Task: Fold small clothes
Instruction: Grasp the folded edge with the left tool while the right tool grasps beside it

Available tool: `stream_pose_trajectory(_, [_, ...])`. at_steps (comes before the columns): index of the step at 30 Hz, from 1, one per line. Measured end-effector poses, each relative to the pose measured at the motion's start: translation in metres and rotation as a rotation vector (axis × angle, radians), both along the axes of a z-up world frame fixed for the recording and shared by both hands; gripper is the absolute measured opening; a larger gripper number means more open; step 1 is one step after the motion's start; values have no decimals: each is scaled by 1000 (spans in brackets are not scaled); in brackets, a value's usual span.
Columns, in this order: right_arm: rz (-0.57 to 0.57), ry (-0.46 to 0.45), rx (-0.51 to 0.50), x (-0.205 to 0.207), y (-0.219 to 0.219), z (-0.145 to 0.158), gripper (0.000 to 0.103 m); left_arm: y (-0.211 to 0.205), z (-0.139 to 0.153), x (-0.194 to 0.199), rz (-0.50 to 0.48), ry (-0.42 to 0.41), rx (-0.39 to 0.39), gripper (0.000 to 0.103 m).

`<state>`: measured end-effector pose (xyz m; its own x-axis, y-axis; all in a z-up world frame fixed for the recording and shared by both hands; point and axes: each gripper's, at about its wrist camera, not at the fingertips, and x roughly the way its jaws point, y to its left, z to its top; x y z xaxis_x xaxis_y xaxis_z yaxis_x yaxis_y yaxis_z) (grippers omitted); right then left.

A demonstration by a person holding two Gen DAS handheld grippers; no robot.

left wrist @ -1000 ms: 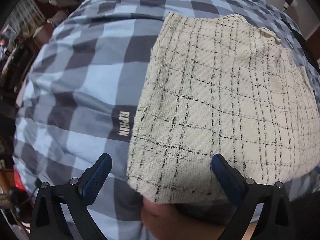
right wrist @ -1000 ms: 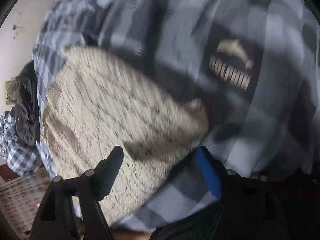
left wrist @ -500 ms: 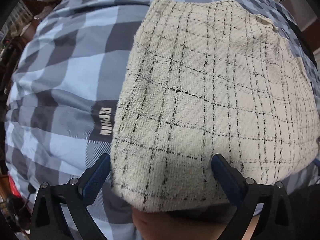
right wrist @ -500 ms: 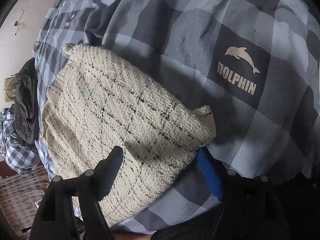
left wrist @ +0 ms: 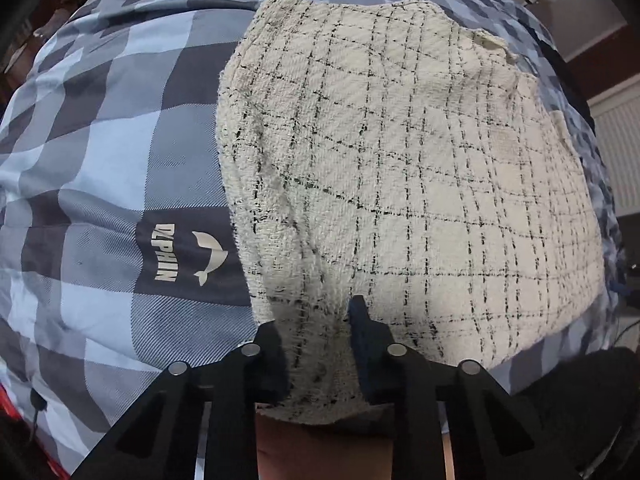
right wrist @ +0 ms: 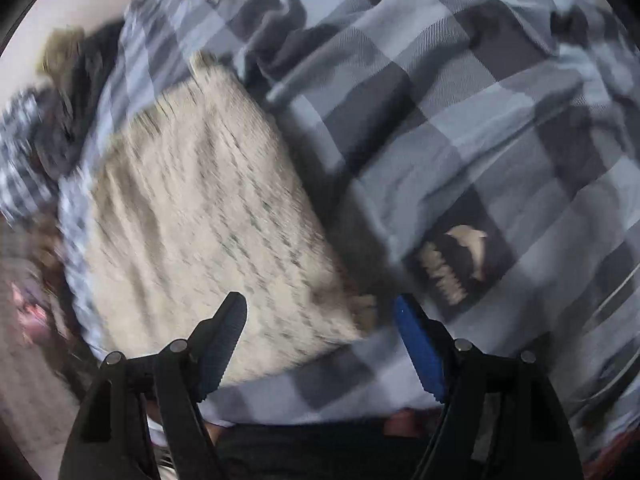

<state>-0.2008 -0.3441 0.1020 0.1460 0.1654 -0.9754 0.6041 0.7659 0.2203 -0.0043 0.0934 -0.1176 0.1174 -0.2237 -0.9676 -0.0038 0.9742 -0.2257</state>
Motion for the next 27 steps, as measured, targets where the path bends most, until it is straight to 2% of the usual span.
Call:
stream_pose_trajectory(3, [0,77,49,7,3,-22,74,-1,4,-1,4,-2,-15,21])
stream_pose_trajectory(5, [58,139,84,16,11,-41,74,1,4,-2,7,-5,-22,21])
stream_pose_trajectory(8, [73,219,88,22,15,-61,74,4,4,-4,9,-5,-29,21])
stream_pose_trajectory(12, [43,245,198,23,8,-84,74,14,0,-5,17,7,-38,21])
stream_pose_trajectory(16, [90,210,276,31,12,-93,73,19,-4,-3,28,11,-43,21])
stream_pose_trajectory(17, [102,203,272,32,13,-92,69,20,-3,-3,30,11,-43,21])
stream_pose_trajectory(19, [151,185,233,36,23,-88,54,22,-3,-4,35,10,-46,21])
stream_pose_trajectory(20, [181,174,216,38,33,-86,35,24,-3,-4,38,11,-50,21])
stream_pose_trajectory(21, [219,169,182,40,41,-84,26,25,-4,-5,41,12,-54,21])
stream_pose_trajectory(25, [226,88,134,38,48,-71,17,34,-1,-7,59,5,-78,19])
stream_pose_trajectory(27, [193,-1,156,33,44,-59,15,39,2,-10,71,-5,-95,17])
